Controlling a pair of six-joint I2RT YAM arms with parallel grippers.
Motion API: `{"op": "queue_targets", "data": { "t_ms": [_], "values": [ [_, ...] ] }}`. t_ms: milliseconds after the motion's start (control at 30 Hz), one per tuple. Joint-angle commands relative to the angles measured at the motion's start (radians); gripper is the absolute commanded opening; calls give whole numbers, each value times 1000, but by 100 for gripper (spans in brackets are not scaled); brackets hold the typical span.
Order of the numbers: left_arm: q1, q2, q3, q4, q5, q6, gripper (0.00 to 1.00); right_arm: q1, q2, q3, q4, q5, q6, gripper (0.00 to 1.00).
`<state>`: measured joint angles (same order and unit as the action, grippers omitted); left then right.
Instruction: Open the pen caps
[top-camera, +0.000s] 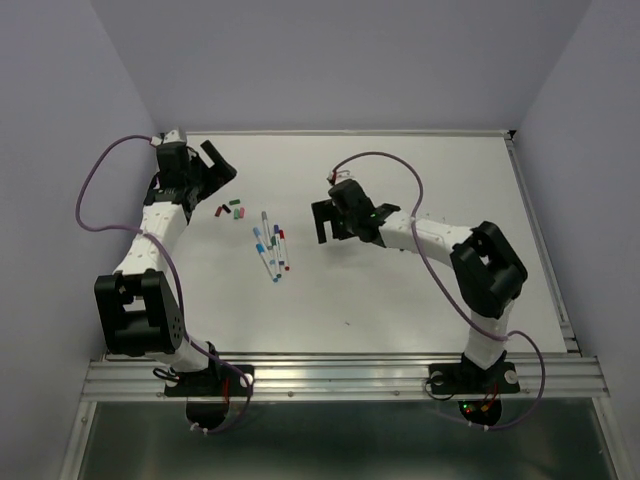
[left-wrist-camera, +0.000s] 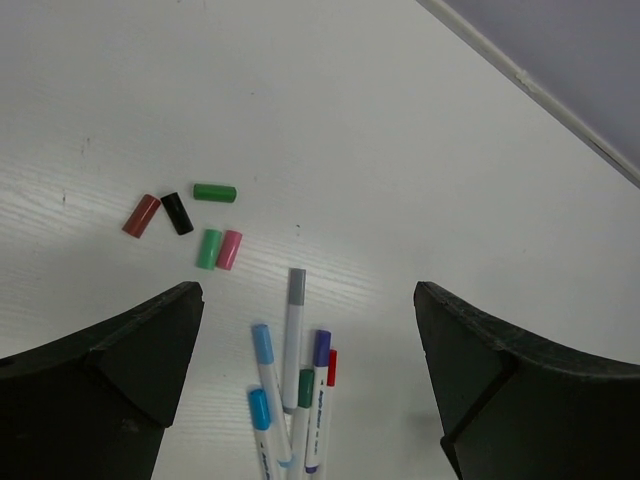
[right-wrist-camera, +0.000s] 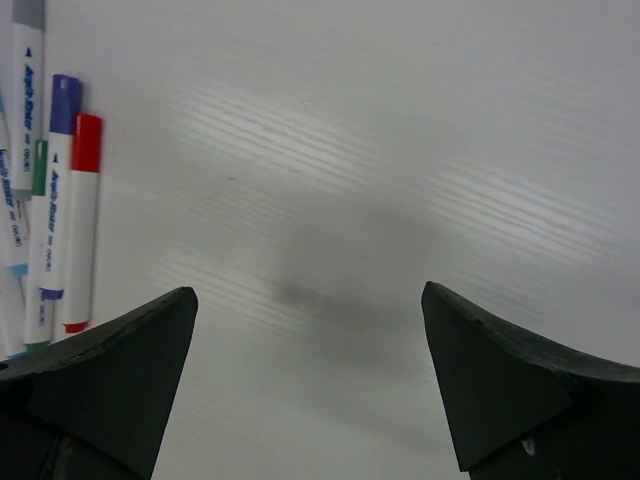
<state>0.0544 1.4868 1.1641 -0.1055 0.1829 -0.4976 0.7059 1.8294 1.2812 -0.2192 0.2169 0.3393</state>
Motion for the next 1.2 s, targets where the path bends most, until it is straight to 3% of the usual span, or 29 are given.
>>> {"op": "queue_targets", "data": {
  "t_ms": [0, 267, 800, 1167],
  "values": [
    [5, -49, -18, 13, -2, 16, 99, 59, 91, 115, 30, -93, -11, 100],
    [4, -56, -38, 12, -3, 17, 99, 133, 229, 259, 21, -102, -29, 100],
    [4, -57, -43, 13, 3, 16, 99, 173, 358, 368, -25, -44, -39, 100],
    [4, -59, -43, 15, 0, 16, 99, 204, 407, 395, -106, 133, -34, 100]
  ]
}}
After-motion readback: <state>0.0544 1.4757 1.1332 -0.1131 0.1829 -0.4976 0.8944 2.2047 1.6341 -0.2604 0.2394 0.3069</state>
